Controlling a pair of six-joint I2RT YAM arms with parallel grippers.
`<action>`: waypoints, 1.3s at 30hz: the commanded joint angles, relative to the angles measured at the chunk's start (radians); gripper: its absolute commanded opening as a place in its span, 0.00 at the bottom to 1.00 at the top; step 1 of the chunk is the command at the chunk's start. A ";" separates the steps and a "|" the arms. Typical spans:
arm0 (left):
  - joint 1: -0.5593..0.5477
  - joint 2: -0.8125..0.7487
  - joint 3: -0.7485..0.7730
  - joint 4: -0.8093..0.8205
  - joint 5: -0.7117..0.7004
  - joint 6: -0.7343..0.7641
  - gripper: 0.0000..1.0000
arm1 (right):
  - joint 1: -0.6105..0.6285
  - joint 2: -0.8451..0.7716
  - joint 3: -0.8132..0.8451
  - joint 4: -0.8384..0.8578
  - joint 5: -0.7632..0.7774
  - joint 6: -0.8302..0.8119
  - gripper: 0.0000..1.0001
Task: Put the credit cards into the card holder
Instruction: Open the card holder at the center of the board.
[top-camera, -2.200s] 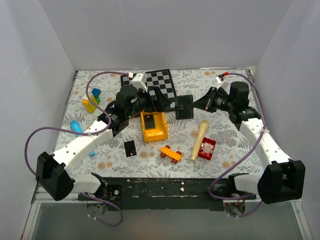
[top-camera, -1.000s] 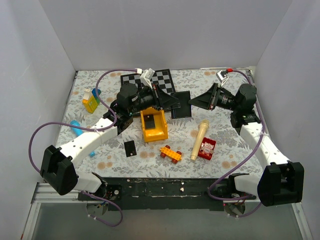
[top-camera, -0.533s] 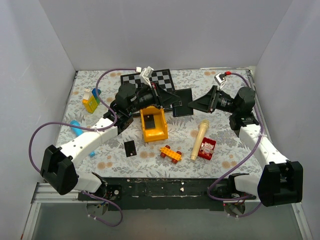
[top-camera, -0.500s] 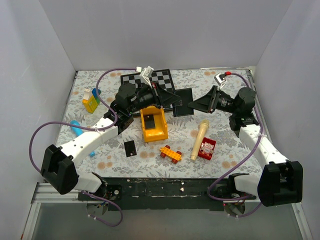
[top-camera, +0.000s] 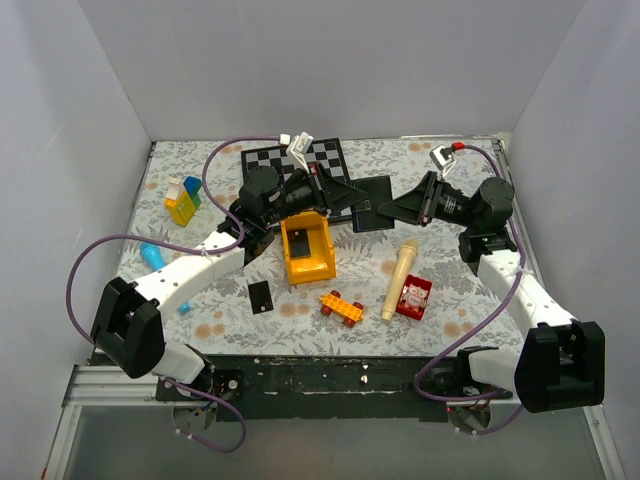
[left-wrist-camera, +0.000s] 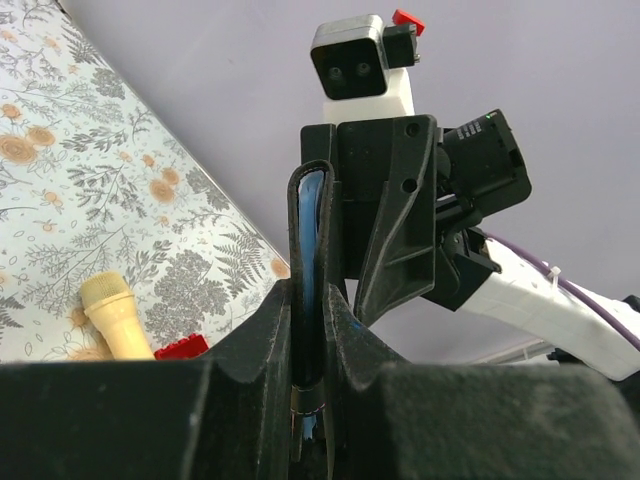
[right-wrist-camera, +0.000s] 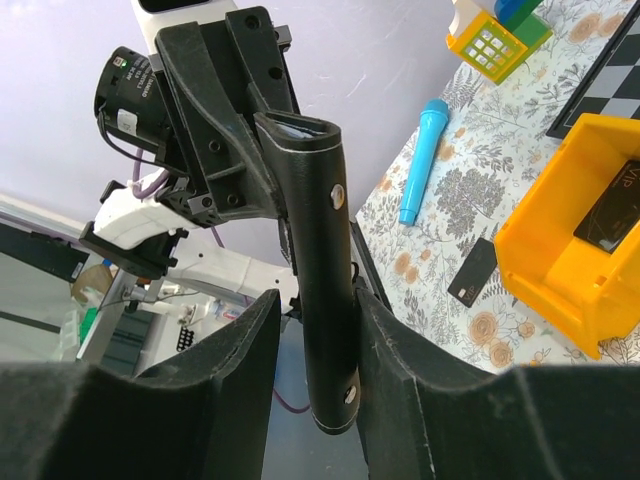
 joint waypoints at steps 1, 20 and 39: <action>0.002 -0.013 0.033 0.041 -0.013 -0.007 0.00 | 0.000 0.003 -0.008 0.075 -0.022 0.019 0.43; 0.001 -0.005 0.042 0.058 -0.050 -0.030 0.01 | 0.000 0.011 -0.010 0.080 -0.035 0.027 0.21; -0.055 0.050 0.461 -0.693 -0.352 0.195 0.57 | 0.129 -0.147 0.337 -1.222 0.881 -0.915 0.01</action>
